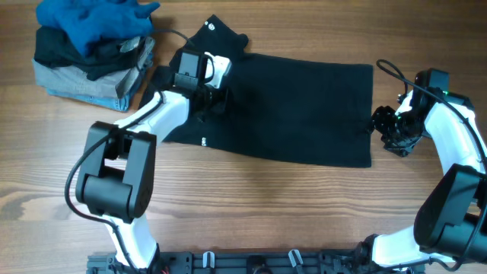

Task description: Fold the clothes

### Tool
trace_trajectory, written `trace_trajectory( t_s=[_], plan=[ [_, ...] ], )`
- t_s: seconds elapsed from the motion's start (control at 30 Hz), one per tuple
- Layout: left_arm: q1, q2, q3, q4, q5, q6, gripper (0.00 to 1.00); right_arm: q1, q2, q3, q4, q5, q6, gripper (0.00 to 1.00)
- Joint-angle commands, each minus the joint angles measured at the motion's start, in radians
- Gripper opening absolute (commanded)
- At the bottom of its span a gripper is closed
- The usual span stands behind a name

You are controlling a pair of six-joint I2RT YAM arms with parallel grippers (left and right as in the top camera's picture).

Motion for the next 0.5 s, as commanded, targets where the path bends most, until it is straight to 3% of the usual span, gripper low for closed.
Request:
trace_trajectory(
  t_s=[0.0, 0.07, 0.13, 0.33, 0.37, 0.4, 0.43, 0.47],
  plan=[
    [-0.027, 0.032, 0.006, -0.003, -0.054, 0.01, 0.33, -0.002, -0.02, 0.01, -0.001, -0.016, 0.004, 0.71],
    [-0.029, 0.039, 0.006, 0.0, -0.053, 0.01, 0.25, -0.002, -0.02, 0.01, 0.0, -0.016, 0.004, 0.71],
    [-0.038, 0.042, 0.006, 0.001, -0.035, 0.008, 0.05, -0.002, -0.02, 0.01, -0.001, -0.016, 0.004, 0.71],
    [-0.092, 0.038, 0.006, 0.077, 0.0, -0.021, 0.04, -0.002, -0.02, 0.01, -0.001, -0.016, 0.004, 0.71],
    [-0.098, 0.038, 0.006, 0.079, 0.0, -0.021, 0.19, -0.002, -0.02, 0.01, -0.001, -0.016, 0.005, 0.71],
    [-0.099, 0.037, 0.006, 0.068, 0.0, -0.021, 0.56, -0.002, -0.02, 0.01, 0.0, -0.016, 0.005, 0.71],
    [-0.096, 0.029, 0.006, 0.055, 0.0, -0.021, 0.84, -0.002, -0.02, 0.01, -0.001, -0.016, 0.004, 0.71],
    [-0.093, 0.007, 0.006, 0.039, -0.006, -0.021, 0.9, -0.002, -0.02, 0.01, -0.001, -0.016, 0.004, 0.71]
  ],
)
